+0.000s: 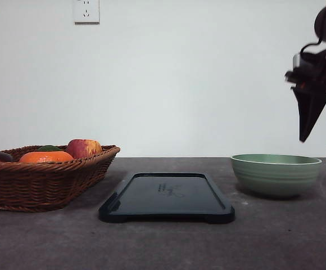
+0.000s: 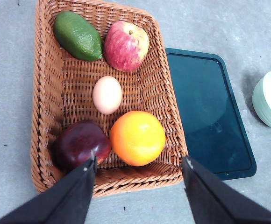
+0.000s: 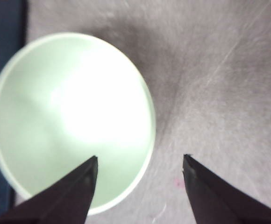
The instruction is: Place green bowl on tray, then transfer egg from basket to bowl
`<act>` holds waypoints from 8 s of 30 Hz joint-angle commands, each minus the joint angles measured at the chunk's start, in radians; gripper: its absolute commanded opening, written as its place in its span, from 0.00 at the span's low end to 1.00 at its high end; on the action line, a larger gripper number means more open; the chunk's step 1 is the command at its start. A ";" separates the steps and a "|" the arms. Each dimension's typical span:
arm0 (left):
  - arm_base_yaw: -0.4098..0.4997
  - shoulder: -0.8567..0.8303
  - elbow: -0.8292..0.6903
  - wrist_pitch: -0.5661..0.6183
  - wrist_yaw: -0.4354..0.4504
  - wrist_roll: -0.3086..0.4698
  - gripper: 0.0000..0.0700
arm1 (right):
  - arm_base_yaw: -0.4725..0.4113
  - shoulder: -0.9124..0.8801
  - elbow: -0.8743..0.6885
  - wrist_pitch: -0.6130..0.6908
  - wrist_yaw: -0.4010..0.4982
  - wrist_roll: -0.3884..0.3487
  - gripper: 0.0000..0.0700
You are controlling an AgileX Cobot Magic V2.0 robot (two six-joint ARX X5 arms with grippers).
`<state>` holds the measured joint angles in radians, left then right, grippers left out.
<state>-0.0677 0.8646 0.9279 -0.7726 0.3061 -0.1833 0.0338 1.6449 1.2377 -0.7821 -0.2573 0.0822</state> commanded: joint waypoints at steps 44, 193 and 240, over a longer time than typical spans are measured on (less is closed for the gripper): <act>0.000 0.005 0.020 0.046 0.005 0.007 0.50 | 0.329 0.138 0.444 -0.244 0.005 -0.008 0.00; -0.168 1.040 0.534 -0.028 -0.232 0.115 0.62 | 0.441 -1.025 -0.598 0.272 0.240 0.034 0.30; -0.168 0.853 0.537 -0.031 -0.232 0.111 0.20 | 0.441 -1.025 -0.598 0.272 0.240 0.045 0.30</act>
<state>-0.2321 1.7187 1.4406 -0.8129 0.0765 -0.0776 0.4698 0.6151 0.6350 -0.5186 -0.0219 0.1127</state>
